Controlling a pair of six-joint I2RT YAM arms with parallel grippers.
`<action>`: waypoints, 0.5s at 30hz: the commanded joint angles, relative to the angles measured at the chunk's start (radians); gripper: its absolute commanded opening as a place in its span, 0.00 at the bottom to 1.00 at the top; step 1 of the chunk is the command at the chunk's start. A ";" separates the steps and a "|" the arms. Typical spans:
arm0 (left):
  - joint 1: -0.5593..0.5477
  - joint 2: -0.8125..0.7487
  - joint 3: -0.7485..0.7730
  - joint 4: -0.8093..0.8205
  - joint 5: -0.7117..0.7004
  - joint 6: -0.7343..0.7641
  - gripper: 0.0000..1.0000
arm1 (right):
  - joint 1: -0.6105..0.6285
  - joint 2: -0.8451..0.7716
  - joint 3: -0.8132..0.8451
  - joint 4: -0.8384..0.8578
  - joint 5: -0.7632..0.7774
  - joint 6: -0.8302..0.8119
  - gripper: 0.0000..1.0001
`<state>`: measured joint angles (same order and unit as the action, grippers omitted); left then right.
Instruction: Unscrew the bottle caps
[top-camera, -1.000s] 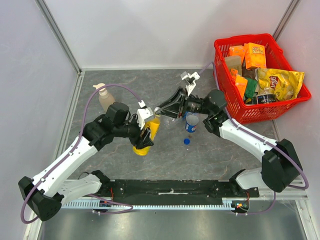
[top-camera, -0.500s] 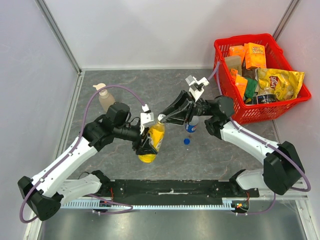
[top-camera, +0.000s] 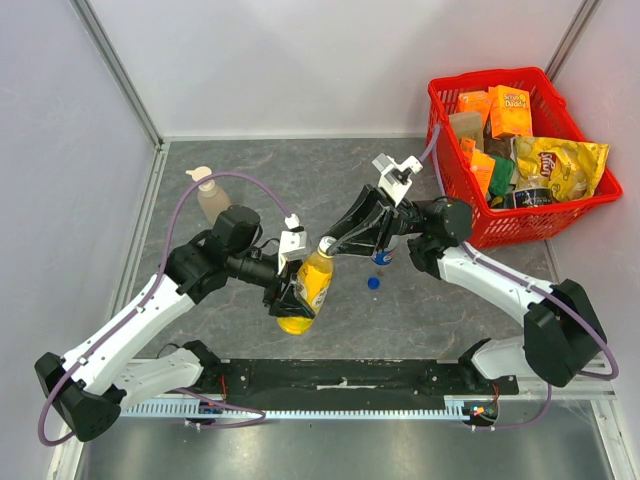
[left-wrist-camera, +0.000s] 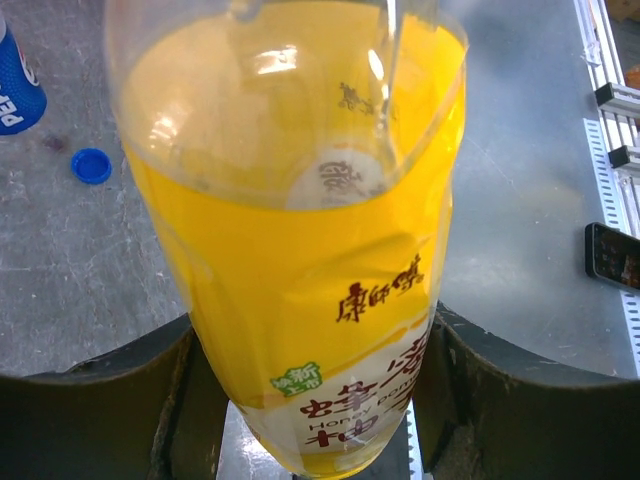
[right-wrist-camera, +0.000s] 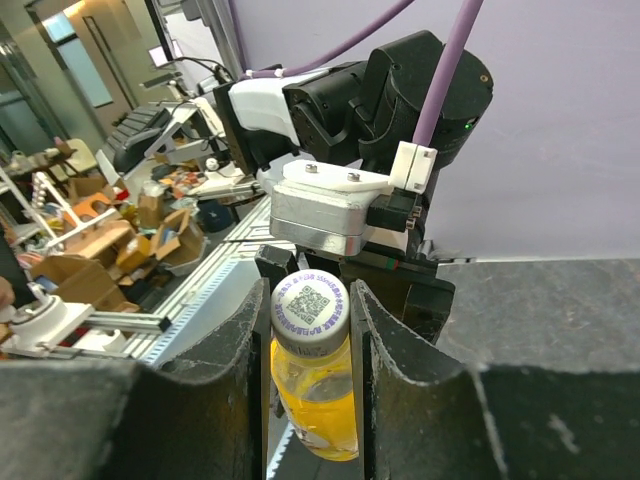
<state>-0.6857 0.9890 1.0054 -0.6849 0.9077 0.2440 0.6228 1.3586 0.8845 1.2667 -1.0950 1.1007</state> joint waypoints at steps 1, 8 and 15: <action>0.009 -0.010 0.021 0.028 0.034 0.035 0.02 | 0.005 0.033 0.036 0.356 -0.048 0.175 0.06; 0.009 -0.015 0.016 0.025 0.008 0.038 0.02 | 0.005 0.036 0.034 0.349 -0.034 0.172 0.28; 0.008 -0.012 0.010 0.024 -0.007 0.038 0.02 | 0.002 0.028 0.027 0.264 -0.013 0.120 0.66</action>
<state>-0.6819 0.9894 1.0050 -0.7017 0.9073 0.2451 0.6239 1.3911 0.8890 1.3056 -1.1000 1.2175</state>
